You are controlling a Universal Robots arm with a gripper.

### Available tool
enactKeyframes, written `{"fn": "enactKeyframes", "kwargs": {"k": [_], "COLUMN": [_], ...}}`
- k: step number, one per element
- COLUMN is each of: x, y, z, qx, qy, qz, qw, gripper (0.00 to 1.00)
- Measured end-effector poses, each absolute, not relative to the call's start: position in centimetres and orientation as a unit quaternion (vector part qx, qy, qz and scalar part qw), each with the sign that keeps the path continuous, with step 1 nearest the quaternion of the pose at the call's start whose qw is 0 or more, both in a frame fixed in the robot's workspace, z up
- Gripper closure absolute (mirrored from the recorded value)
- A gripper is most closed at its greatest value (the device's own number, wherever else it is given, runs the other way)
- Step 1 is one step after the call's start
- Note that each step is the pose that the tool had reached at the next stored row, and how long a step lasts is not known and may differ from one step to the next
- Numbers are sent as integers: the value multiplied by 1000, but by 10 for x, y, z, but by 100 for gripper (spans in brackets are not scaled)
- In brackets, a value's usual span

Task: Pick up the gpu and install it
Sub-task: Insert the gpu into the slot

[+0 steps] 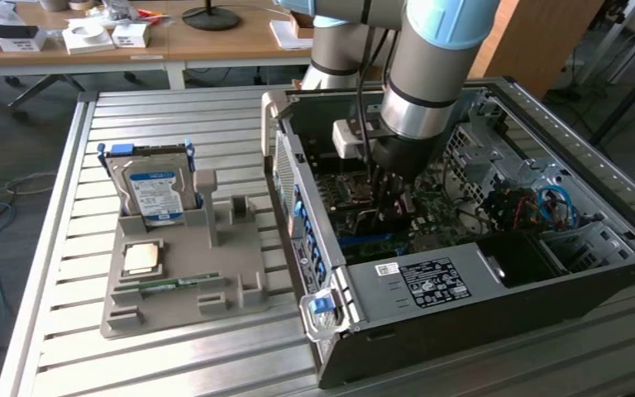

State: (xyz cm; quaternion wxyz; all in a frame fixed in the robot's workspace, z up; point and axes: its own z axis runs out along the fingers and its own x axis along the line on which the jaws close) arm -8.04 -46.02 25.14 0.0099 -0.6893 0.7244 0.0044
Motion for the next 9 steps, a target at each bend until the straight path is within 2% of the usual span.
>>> {"fn": "enactKeyframes", "kwargs": {"k": [9], "x": [-80], "y": [-460], "z": [252], "qx": [-689], "qy": [724], "qz": [4], "qw": [9], "gripper": [74]}}
